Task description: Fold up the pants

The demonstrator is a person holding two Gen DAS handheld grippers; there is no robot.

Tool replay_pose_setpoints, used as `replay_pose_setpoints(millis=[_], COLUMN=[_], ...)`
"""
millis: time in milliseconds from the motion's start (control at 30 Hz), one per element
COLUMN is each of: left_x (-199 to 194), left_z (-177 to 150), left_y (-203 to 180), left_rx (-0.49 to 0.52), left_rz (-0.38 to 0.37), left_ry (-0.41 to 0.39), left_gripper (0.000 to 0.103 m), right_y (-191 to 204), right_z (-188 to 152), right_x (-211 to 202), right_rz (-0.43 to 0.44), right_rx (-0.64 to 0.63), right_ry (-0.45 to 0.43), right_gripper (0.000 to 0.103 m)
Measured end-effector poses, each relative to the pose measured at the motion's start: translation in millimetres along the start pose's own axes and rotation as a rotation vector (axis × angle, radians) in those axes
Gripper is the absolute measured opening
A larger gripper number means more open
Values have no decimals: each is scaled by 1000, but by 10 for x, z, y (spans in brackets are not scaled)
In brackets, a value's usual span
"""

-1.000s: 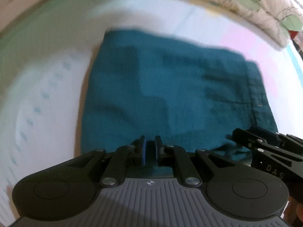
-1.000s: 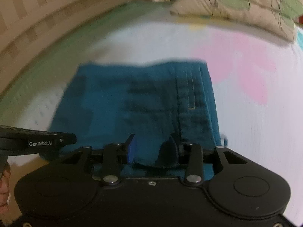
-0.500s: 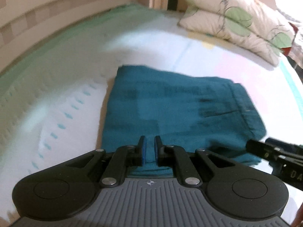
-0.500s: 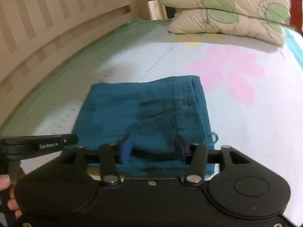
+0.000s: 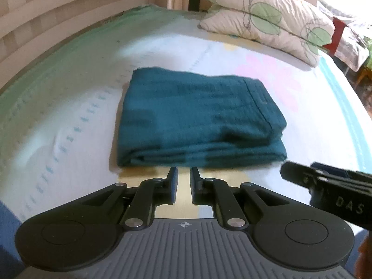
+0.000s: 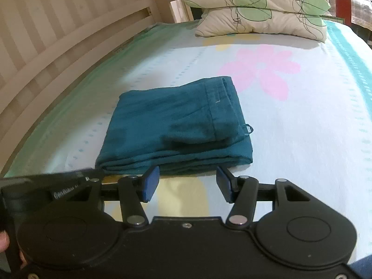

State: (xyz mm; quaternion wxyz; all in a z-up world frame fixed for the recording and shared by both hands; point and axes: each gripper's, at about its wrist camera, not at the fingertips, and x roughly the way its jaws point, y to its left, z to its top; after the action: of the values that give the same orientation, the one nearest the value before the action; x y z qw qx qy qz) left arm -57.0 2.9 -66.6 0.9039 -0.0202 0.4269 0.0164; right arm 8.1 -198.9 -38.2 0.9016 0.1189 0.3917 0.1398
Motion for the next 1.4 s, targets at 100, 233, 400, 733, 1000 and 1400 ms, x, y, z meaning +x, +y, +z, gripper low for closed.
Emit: replay_pose_setpoints(millis=[100, 233, 400, 733, 1000, 1400], left_x=[-49, -98, -95, -55, -70, -72], left_z=[-75, -160, -189, -261, -286, -290], left_y=[-30, -19, 58, 41, 23, 27], left_rx=[19, 36, -10, 12, 42, 47], left_rz=[28, 48, -10, 5, 15, 20], left_ry=[-19, -55, -62, -57, -64, -67], left_gripper=[11, 11, 11, 11, 11, 11], right_y=[40, 78, 135, 247, 246, 279], right_z=[-27, -72, -120, -190, -173, -179], right_x=[-26, -56, -69, -75, -101, -86], right_rz=[-1, 3, -5, -13, -19, -31], right_rx=[-5, -2, -11, -40, -56, -71], right_ry=[2, -5, -9, -1, -6, -5], right_gripper=[61, 61, 61, 61, 61, 61])
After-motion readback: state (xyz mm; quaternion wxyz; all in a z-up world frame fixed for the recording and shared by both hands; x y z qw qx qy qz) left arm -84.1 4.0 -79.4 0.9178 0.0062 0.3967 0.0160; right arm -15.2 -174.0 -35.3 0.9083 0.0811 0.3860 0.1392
